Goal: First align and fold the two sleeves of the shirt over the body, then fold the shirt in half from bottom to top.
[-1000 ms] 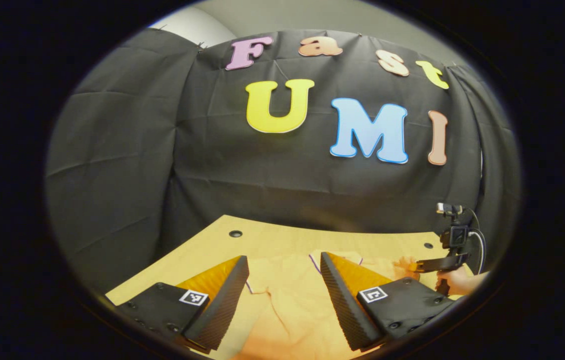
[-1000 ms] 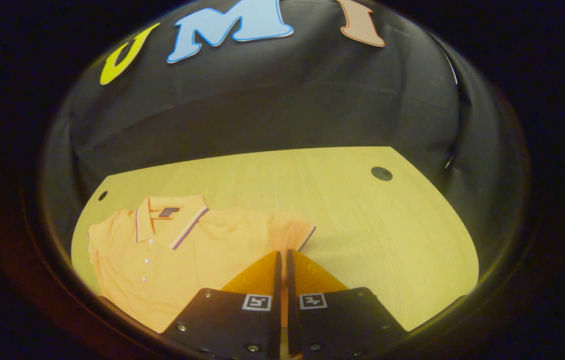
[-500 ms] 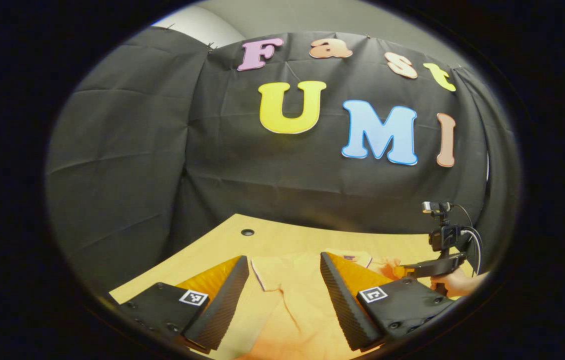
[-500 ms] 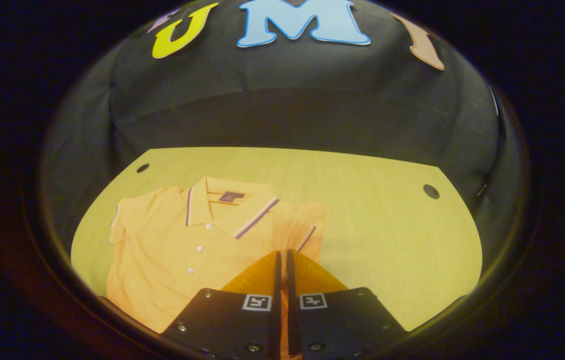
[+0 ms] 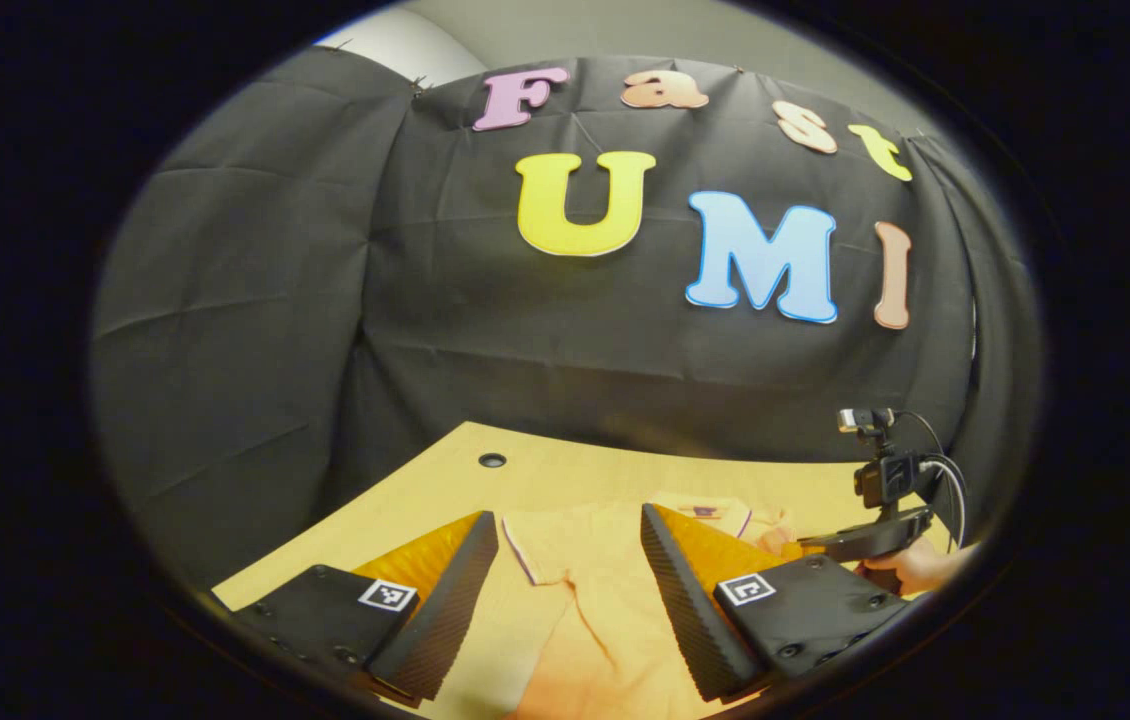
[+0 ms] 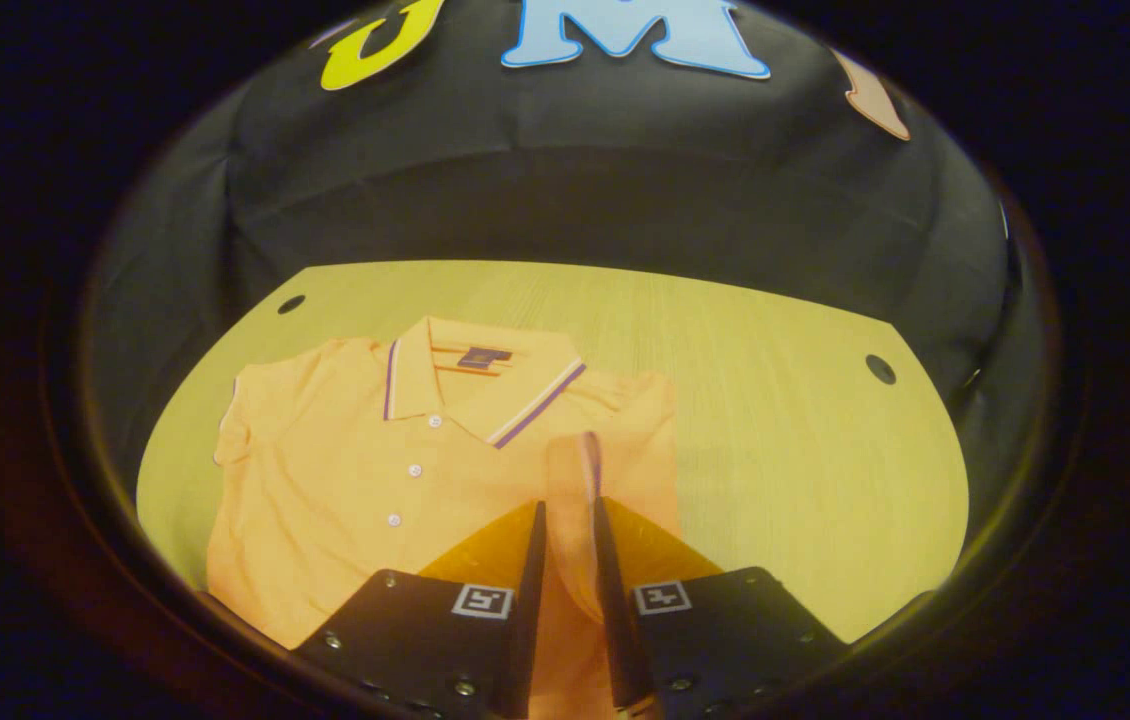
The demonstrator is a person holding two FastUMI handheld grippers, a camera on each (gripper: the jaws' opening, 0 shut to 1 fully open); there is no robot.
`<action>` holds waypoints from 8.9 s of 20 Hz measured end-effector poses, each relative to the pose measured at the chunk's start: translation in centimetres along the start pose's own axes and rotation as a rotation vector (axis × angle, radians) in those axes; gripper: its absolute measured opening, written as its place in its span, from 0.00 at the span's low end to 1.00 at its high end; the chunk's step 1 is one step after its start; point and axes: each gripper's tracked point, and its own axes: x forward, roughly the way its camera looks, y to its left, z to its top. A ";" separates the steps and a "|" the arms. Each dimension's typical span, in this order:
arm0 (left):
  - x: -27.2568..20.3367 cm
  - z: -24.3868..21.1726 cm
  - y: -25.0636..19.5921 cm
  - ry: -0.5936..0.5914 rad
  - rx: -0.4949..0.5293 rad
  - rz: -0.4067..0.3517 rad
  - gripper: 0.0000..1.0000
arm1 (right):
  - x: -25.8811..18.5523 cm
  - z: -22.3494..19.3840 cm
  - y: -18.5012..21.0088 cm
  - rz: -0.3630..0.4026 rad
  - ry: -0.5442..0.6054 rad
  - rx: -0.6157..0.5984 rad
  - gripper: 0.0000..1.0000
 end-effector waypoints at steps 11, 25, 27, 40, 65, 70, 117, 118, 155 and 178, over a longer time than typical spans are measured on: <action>7.4 -3.4 2.0 0.070 0.010 -0.139 0.95 | -8.7 2.9 2.6 -0.085 -0.161 0.034 0.95; 21.1 -11.7 6.0 0.230 0.027 -0.080 0.94 | -18.7 2.2 4.6 -0.119 -0.243 0.118 0.94; 22.6 -13.3 6.6 0.258 0.025 -0.056 0.94 | -19.7 1.9 4.5 -0.128 -0.241 0.120 0.94; 27.5 -18.0 8.8 0.386 0.017 0.059 0.94 | -22.8 -0.9 3.4 -0.137 -0.201 0.143 0.95; 25.2 -14.0 -2.1 0.313 0.217 -0.083 0.10 | -24.1 -5.3 0.2 -0.153 -0.165 0.276 0.95; 24.9 -15.8 -5.5 0.352 0.275 -0.159 0.10 | -23.9 -6.1 0.5 -0.190 -0.161 0.267 0.91; -10.8 -24.3 3.8 0.527 0.179 -0.300 0.89 | -24.3 -27.4 3.1 -0.142 0.077 0.129 0.95; -11.4 -24.9 4.2 0.536 0.177 -0.302 0.89 | -24.4 -27.9 3.1 -0.144 0.083 0.127 0.95; -15.9 -28.1 2.2 0.507 0.256 -0.260 0.06 | -25.7 -28.8 3.4 -0.067 0.058 0.209 0.02; 0.1 -9.1 -5.5 0.271 0.090 -0.289 0.06 | -22.6 -3.6 -0.6 -0.089 -0.219 0.175 0.02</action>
